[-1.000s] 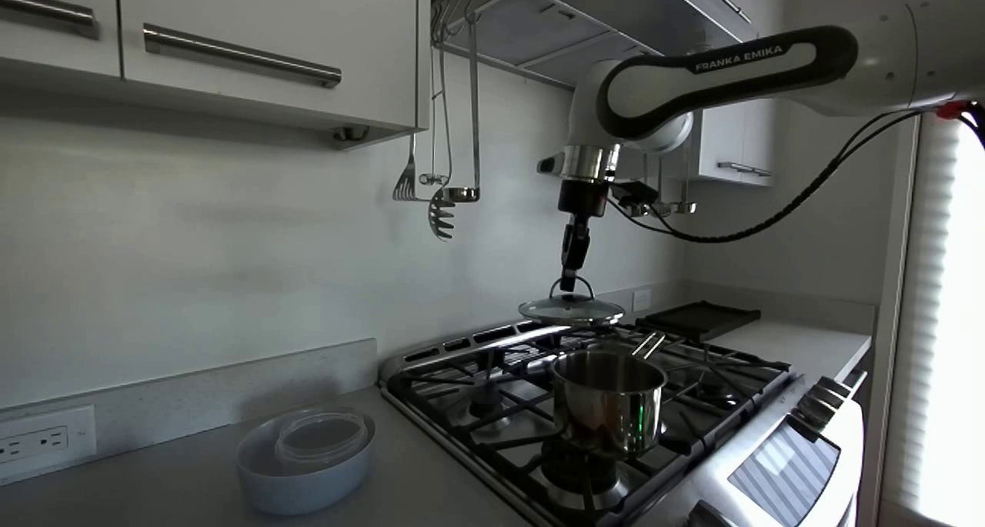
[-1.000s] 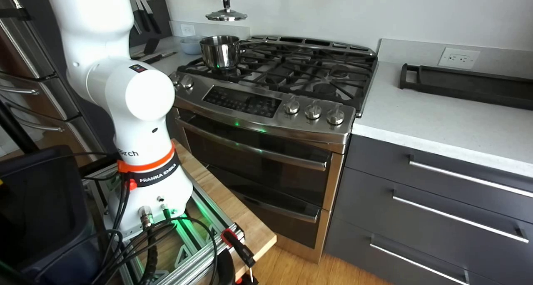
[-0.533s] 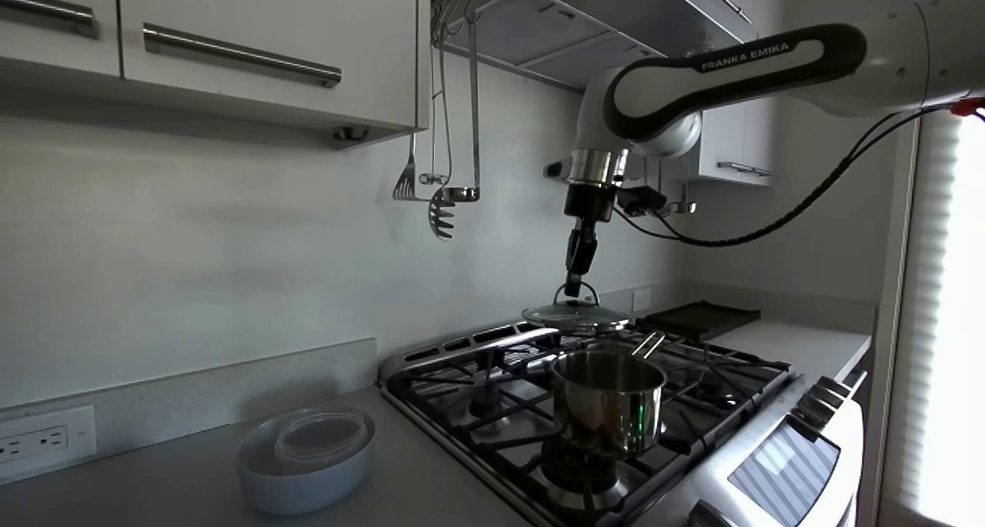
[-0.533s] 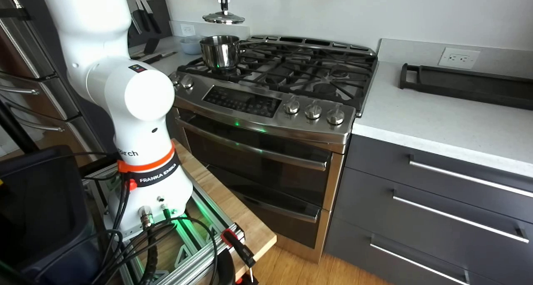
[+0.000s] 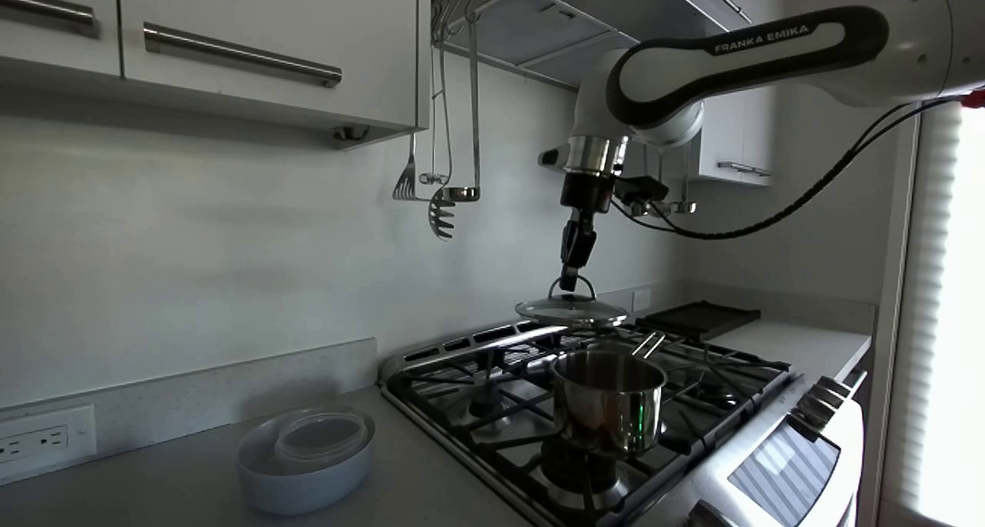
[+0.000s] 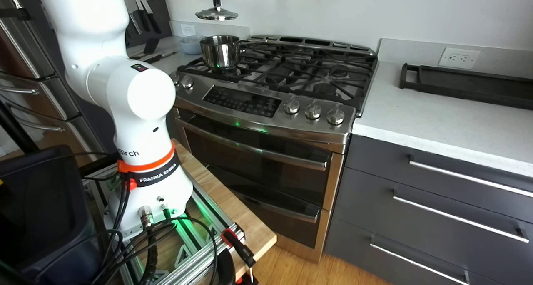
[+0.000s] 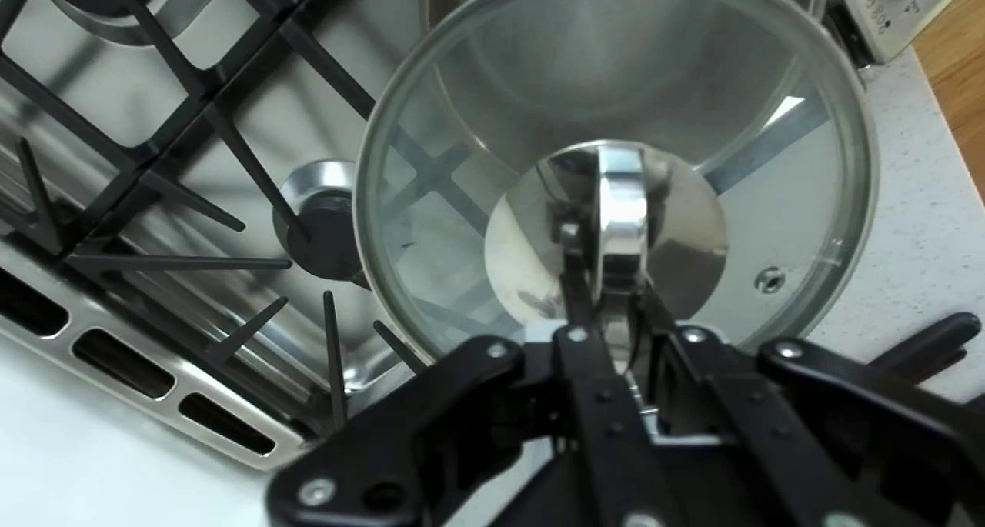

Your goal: Move the silver pot to the left

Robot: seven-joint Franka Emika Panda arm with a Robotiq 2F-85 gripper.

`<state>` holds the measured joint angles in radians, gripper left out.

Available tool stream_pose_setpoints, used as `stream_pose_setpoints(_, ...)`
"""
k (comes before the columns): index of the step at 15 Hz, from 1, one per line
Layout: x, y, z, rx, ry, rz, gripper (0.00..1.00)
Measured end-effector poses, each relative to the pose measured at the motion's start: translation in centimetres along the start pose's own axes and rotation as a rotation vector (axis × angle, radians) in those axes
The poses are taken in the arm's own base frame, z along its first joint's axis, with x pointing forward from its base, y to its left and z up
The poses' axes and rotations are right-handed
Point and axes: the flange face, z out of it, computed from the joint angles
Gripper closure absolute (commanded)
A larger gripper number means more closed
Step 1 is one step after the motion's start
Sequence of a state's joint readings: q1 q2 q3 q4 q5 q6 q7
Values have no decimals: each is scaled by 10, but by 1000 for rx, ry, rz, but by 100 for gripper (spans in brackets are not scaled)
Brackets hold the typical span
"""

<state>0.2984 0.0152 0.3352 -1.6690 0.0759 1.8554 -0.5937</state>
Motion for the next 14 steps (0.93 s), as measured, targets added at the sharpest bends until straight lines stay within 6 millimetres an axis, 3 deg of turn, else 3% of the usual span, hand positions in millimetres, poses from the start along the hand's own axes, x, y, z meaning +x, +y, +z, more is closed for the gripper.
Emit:
stream_pose_setpoints(5,-13,-13,0,-18,-27,24,96)
stream_pose_setpoints(14,-26,-10,36,-99,-14,133,96)
